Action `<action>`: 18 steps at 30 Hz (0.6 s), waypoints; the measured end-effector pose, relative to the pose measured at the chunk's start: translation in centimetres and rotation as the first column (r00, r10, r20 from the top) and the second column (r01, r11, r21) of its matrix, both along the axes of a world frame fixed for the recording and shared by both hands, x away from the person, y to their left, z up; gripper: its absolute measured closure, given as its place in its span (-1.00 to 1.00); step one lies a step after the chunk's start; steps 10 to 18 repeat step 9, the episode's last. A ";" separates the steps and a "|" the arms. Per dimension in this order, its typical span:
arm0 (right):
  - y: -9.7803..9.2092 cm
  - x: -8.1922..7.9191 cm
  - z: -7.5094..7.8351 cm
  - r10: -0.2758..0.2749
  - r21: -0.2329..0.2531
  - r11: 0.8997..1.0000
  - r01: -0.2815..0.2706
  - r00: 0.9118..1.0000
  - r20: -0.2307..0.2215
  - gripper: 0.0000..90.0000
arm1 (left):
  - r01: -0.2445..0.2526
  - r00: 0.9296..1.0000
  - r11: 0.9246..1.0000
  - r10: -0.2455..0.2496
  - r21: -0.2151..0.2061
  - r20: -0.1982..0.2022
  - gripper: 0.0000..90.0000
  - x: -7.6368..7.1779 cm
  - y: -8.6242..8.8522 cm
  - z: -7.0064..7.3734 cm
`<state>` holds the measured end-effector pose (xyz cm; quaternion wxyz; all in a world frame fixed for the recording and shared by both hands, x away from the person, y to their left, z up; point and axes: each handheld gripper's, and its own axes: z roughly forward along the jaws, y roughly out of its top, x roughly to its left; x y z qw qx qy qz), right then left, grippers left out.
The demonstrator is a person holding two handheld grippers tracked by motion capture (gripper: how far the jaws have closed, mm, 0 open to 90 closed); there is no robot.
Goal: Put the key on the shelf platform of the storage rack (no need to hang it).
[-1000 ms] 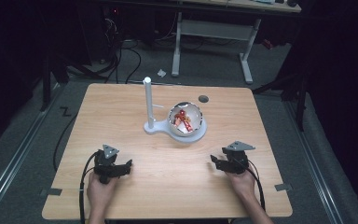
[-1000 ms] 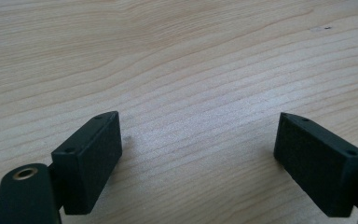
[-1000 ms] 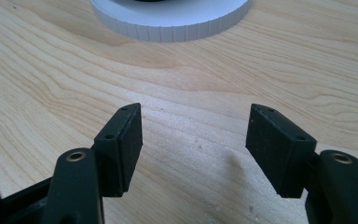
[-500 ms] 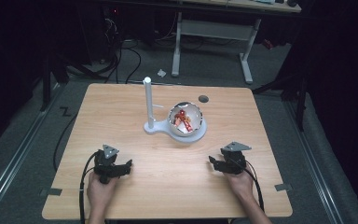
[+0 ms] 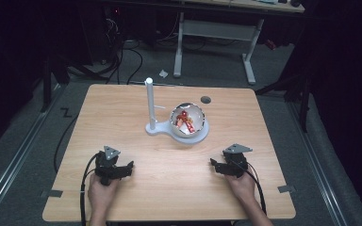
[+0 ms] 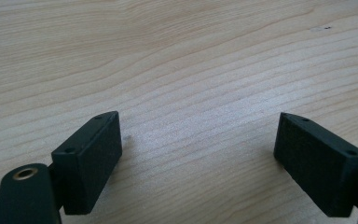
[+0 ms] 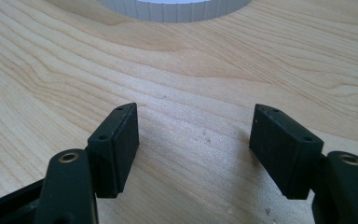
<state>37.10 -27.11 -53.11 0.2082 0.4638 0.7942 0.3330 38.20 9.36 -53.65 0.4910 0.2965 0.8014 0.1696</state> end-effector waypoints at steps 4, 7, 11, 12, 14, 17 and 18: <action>0.0 0.0 0.0 0.000 0.000 1.000 0.000 1.000 0.000 -0.27 | 0.000 1.000 1.000 0.000 0.000 0.000 -0.66 0.0 0.0 0.0; 0.0 0.0 0.0 -0.001 0.001 1.000 0.001 1.000 0.000 -0.27 | -0.001 1.000 1.000 0.001 -0.001 0.000 -0.66 0.0 0.0 0.0; 0.0 0.0 0.0 -0.001 0.001 1.000 0.001 1.000 0.000 -0.27 | -0.001 1.000 1.000 0.001 -0.001 0.000 -0.66 0.0 0.0 0.0; 0.0 0.0 0.0 -0.001 0.001 1.000 0.001 1.000 0.000 -0.27 | -0.001 1.000 1.000 0.001 -0.001 0.000 -0.66 0.0 0.0 0.0; 0.0 0.0 0.0 -0.001 0.001 1.000 0.001 1.000 0.000 -0.27 | -0.001 1.000 1.000 0.001 -0.001 0.000 -0.66 0.0 0.0 0.0; 0.0 0.0 0.0 -0.001 0.001 1.000 0.001 1.000 0.000 -0.27 | -0.001 1.000 1.000 0.001 -0.001 0.000 -0.66 0.0 0.0 0.0; 0.0 0.0 0.0 -0.001 0.001 1.000 0.001 1.000 0.000 -0.27 | -0.001 1.000 1.000 0.001 -0.001 0.000 -0.66 0.0 0.0 0.0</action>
